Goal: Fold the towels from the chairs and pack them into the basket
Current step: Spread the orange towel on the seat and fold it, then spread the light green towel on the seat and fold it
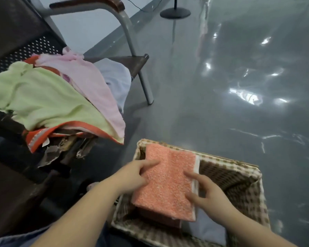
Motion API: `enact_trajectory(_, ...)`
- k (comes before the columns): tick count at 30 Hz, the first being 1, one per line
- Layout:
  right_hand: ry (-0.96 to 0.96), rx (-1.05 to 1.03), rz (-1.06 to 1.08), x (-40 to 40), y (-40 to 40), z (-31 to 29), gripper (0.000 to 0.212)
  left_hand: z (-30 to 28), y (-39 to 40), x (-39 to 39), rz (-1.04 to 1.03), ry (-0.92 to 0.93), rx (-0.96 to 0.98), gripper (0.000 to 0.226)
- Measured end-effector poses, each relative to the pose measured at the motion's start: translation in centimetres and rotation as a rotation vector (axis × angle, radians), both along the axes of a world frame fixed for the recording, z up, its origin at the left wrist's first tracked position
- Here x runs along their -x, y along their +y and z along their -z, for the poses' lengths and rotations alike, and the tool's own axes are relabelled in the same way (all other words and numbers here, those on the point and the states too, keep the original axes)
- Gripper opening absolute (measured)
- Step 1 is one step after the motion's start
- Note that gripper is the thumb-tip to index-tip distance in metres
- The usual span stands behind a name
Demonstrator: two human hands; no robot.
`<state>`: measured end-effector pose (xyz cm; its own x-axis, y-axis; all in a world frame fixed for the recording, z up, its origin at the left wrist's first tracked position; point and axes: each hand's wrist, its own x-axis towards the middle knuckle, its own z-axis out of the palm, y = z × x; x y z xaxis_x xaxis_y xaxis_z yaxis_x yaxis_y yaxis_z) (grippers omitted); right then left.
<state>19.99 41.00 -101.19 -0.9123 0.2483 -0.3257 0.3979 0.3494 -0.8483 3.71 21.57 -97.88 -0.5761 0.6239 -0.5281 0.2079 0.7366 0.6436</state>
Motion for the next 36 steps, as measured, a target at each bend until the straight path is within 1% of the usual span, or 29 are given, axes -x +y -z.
enact_trajectory(4, -0.081, -0.044, -0.046, -0.4, -0.9, 3.6, 0.056, 3.1, 0.6, 0.2, 0.114, -0.032, 0.151, 0.072)
enact_trajectory(7, -0.194, -0.019, -0.065, -0.1, -1.6, 6.0, 0.055, 5.8, 1.1, 0.3, 0.201, -0.024, 0.275, 0.073)
enact_trajectory(10, -0.246, -0.023, -0.023, 0.3, -1.8, 8.3, 0.054, 7.9, 2.6, 0.2, 0.227, 0.021, 0.323, 0.072)
enact_trajectory(16, -0.381, -0.06, -0.016, 0.7, -1.7, 11.9, 0.058, 12.2, 3.4, -0.9, 0.183, 0.019, 0.374, 0.068)
enact_trajectory(20, -0.45, -0.049, -0.054, 0.9, -2.3, 13.3, 0.061, 13.9, 2.2, -0.5, 0.079, -0.037, 0.41, 0.069)
enact_trajectory(24, -0.553, -0.092, -0.204, 0.7, -2.4, 14.0, 0.074, 13.8, 2.0, -0.3, 0.014, -0.07, 0.389, 0.072)
enact_trajectory(27, -0.586, -0.21, -0.268, 0.8, -2.0, 13.2, 0.077, 12.5, 2.0, -1.1, 0.045, -0.039, 0.383, 0.074)
enact_trajectory(30, -0.534, -0.389, -0.328, 1.5, -1.5, 10.7, 0.074, 10.4, 1.9, -1.9, 0.13, 0.0, 0.397, 0.074)
enact_trajectory(32, -0.401, -0.511, -0.381, 2.2, -1.5, 8.3, 0.069, 8.4, 1.8, -2.1, 0.174, 0.072, 0.378, 0.071)
enact_trajectory(34, -0.238, -0.574, -0.445, 3.1, -1.6, 5.7, 0.065, 5.8, 1.9, -2.0, 0.209, 0.164, 0.338, 0.069)
enact_trajectory(36, -0.121, -0.617, -0.52, 4.3, -1.7, 3.0, 0.066, 2.9, 1.7, -1.8, 0.221, 0.264, 0.293, 0.067)
